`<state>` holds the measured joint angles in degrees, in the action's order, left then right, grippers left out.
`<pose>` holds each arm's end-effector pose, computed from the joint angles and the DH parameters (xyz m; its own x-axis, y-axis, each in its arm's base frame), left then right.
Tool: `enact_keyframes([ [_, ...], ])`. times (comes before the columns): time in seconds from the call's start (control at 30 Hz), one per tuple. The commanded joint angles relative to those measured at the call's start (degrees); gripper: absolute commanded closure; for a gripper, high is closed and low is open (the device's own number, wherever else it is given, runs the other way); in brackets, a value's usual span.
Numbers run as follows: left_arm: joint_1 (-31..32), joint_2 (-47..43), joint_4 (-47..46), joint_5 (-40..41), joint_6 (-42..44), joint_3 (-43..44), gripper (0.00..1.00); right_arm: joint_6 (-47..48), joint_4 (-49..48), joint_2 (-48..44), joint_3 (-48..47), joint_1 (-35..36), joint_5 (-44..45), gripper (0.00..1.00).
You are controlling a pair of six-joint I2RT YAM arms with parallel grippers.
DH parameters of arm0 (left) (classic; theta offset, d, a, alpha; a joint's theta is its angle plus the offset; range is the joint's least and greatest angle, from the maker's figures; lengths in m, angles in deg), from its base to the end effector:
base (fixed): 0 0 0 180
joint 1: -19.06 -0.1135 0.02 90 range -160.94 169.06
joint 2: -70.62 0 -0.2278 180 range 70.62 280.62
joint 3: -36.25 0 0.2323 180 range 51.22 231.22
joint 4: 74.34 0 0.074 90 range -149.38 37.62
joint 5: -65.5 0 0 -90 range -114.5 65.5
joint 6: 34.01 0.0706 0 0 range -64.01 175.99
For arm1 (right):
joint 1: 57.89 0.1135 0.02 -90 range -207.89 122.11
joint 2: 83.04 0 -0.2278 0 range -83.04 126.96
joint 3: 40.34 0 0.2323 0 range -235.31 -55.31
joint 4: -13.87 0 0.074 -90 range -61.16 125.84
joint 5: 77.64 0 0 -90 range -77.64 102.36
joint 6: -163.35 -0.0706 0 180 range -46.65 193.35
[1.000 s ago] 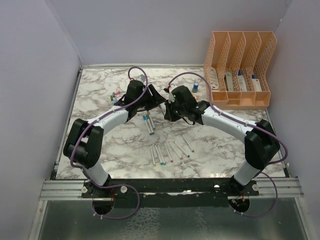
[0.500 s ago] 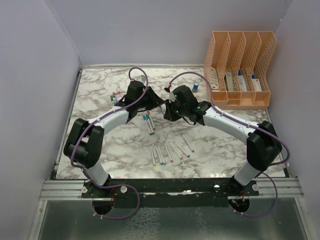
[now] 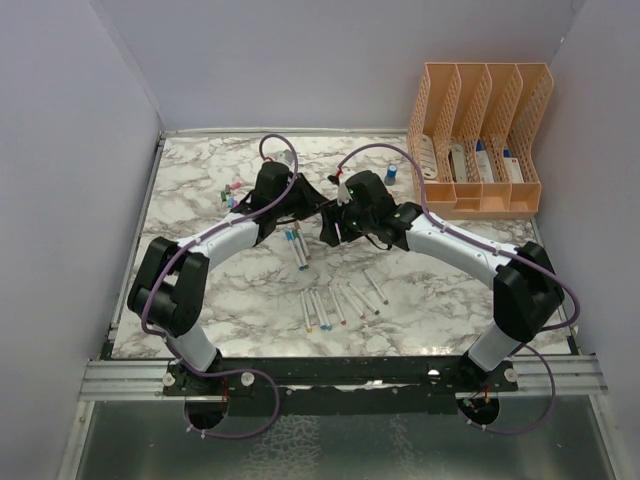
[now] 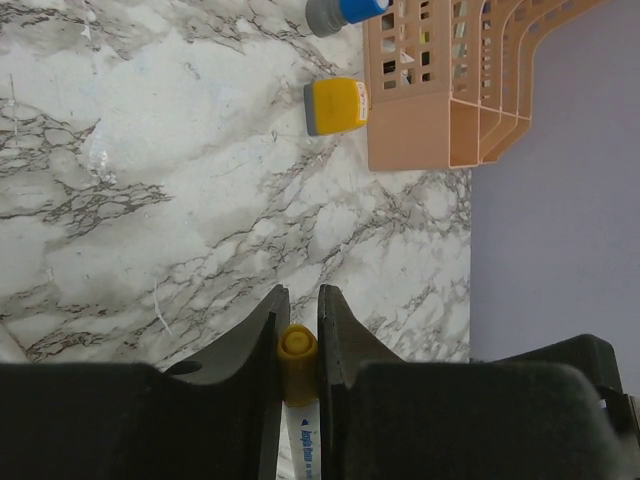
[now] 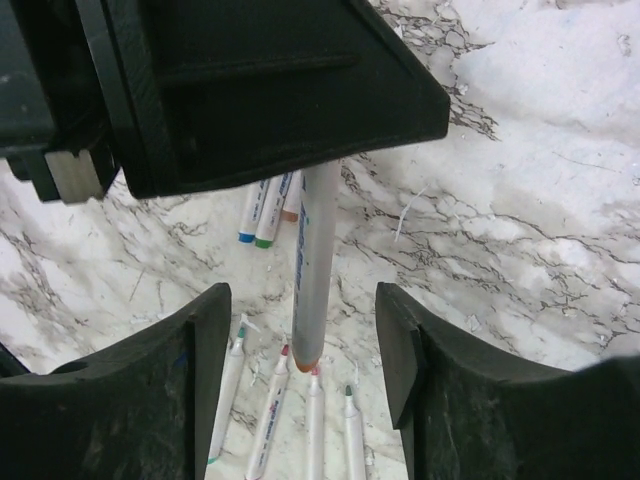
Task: Open the pen caps
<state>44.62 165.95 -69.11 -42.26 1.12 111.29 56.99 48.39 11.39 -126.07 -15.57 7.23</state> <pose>0.3394 -0.1862 0.1989 -0.7628 -0.4986 -0.4118 0.0615 0.5781 -0.8137 0.2711 0.2554 0.2067 -0.6883 -0.2473 -0.6820 -0.5470 0.7944 0.2640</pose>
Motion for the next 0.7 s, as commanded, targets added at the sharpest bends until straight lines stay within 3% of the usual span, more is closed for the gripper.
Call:
enact_keyframes([
  [0.0,1.63,-1.09,-2.57,-1.56,-1.45,-0.53,1.0,-0.82,-1.92,-0.39,-1.65,0.27,-0.97,0.4],
  [0.2,3.7,-3.0,-4.59,-1.23,-4.04,-1.67,1.0,-1.92,-2.29,0.77,-2.43,0.29,-0.27,0.42],
  [0.37,5.02,-3.69,-5.54,-1.31,-5.28,-2.09,1.0,-2.8,-3.55,0.91,-2.24,0.25,0.45,0.52],
  [0.43,5.4,-3.95,-5.78,-1.24,-5.68,-2.23,1.0,-2.97,-3.73,1.12,-2.24,0.3,0.55,0.62],
  [0.6,5.57,-4.19,-6.37,-1.04,-5.92,-2.37,1.0,-3.17,-3.65,0.9,-2.03,0.21,0.99,0.97],
  [0.67,5.63,-4.1,-6.17,-0.35,-5.71,-2.29,1.0,-3.04,-3.29,0.59,-1.79,0.21,1.27,0.99],
])
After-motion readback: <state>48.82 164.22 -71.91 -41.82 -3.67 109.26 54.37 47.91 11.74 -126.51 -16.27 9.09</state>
